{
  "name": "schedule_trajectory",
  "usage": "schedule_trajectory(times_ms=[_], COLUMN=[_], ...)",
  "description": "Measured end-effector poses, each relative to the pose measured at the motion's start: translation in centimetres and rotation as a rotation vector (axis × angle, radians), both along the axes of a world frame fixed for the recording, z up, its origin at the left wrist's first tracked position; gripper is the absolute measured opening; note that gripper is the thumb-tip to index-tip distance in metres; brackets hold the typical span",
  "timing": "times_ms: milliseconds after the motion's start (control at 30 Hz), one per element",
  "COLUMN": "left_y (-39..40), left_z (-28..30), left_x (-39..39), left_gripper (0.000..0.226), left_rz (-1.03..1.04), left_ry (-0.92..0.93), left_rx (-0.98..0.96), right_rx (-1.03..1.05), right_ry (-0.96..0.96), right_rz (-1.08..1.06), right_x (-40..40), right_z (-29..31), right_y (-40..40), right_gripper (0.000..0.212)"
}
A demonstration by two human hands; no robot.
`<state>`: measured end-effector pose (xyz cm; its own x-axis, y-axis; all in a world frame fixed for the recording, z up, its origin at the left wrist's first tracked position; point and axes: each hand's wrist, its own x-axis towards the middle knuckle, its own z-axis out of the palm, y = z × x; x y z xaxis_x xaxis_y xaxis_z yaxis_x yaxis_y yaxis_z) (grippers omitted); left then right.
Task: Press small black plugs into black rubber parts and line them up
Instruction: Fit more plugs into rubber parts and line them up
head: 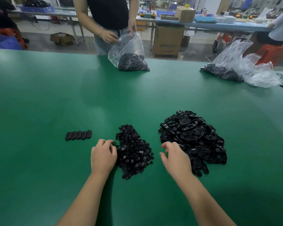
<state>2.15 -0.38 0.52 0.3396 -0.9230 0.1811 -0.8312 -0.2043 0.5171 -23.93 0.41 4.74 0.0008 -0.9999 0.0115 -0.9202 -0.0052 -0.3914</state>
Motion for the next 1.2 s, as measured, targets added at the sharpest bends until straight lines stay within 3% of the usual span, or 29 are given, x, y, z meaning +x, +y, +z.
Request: schedule_trajectory(times_ms=[167, 400, 500, 667, 833, 1000, 1200], left_y=[0.1, 0.1, 0.0, -0.2, -0.3, -0.2, -0.2], left_z=[-0.1, -0.1, -0.1, -0.4, -0.3, -0.2, -0.7], left_x=[0.0, 0.0, 0.0, 0.4, 0.7, 0.9, 0.8], left_gripper=[0.028, 0.028, 0.028, 0.027, 0.020, 0.028, 0.030], left_rz=[0.005, 0.009, -0.002, -0.005, -0.033, -0.075, -0.046], left_ry=[0.007, 0.017, 0.018, 0.071, 0.143, 0.170, 0.149], left_rx=[-0.010, -0.011, -0.006, -0.004, -0.030, 0.004, 0.028], right_rx=[0.139, 0.091, 0.015, 0.009, 0.092, 0.077, 0.009], right_ry=[0.261, 0.183, 0.024, -0.528, -1.006, -1.096, -1.061], right_rz=[-0.019, -0.014, -0.038, -0.128, -0.194, -0.242, -0.255], right_x=[-2.0, -2.2, -2.3, -1.1, 1.3, 3.1, 2.6], right_z=[0.7, 0.1, 0.1, 0.9, 0.3, -2.1, -3.0], right_y=[-1.3, -1.7, -1.8, -1.9, -0.9, 0.7, 0.7], right_gripper=[0.035, 0.031, 0.025, 0.006, 0.005, 0.004, 0.006])
